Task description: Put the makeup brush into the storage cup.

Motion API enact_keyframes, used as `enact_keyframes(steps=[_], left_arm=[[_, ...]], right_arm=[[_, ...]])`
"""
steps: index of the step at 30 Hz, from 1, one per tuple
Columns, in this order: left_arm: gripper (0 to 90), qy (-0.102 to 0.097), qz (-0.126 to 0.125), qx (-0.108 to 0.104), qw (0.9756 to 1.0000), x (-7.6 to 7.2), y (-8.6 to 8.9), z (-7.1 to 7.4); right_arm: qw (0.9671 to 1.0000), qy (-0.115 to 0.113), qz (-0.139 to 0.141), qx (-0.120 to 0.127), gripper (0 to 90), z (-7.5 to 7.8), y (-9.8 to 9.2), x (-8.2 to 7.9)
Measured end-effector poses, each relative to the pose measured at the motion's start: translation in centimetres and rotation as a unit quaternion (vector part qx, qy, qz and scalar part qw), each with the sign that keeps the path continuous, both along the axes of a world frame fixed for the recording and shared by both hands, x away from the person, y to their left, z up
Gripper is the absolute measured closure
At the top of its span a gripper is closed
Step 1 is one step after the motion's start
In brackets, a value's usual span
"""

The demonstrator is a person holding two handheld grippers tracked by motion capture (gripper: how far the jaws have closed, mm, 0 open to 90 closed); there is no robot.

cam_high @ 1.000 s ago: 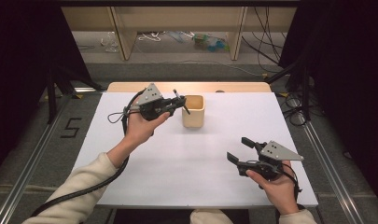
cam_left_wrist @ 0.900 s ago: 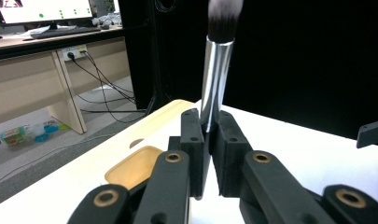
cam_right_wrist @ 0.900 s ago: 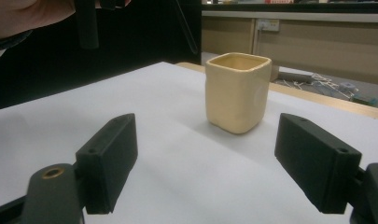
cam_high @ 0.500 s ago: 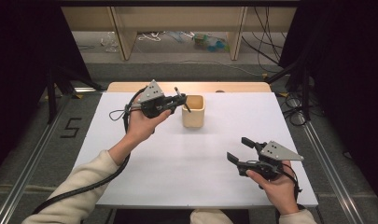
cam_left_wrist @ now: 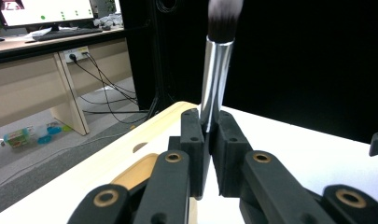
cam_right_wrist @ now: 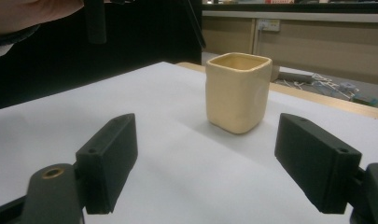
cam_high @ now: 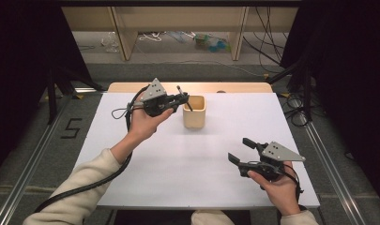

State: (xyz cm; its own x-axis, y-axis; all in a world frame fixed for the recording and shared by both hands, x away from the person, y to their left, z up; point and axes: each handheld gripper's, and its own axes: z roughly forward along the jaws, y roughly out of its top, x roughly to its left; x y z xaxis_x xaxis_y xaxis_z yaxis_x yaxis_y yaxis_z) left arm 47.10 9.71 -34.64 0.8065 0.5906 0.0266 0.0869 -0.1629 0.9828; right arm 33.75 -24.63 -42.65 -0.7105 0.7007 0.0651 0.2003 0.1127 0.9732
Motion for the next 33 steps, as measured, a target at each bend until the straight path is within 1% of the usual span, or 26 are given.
enact_keyframes(steps=[14,16,29,30,33], left_arm=[[83.6,0.000,0.002,0.001,1.0000,0.5,-0.2,0.2],[83.6,0.000,0.003,0.003,1.0000,0.5,-0.2,0.2],[83.6,0.000,0.007,0.005,1.0000,0.9,-0.3,0.1],[83.6,0.000,0.007,0.005,1.0000,1.0,-0.3,0.1],[83.6,-0.001,0.008,0.006,1.0000,1.0,-0.4,0.2]], right_arm=[[1.0000,0.003,0.002,-0.001,22.4,0.0,-0.1,0.0],[1.0000,0.001,0.003,0.004,22.3,0.0,0.0,0.0],[1.0000,0.000,0.005,0.006,22.4,-0.1,0.0,0.1],[1.0000,0.001,0.003,0.002,22.4,0.0,0.0,0.0],[1.0000,0.001,0.003,0.003,22.4,0.0,0.0,0.0]])
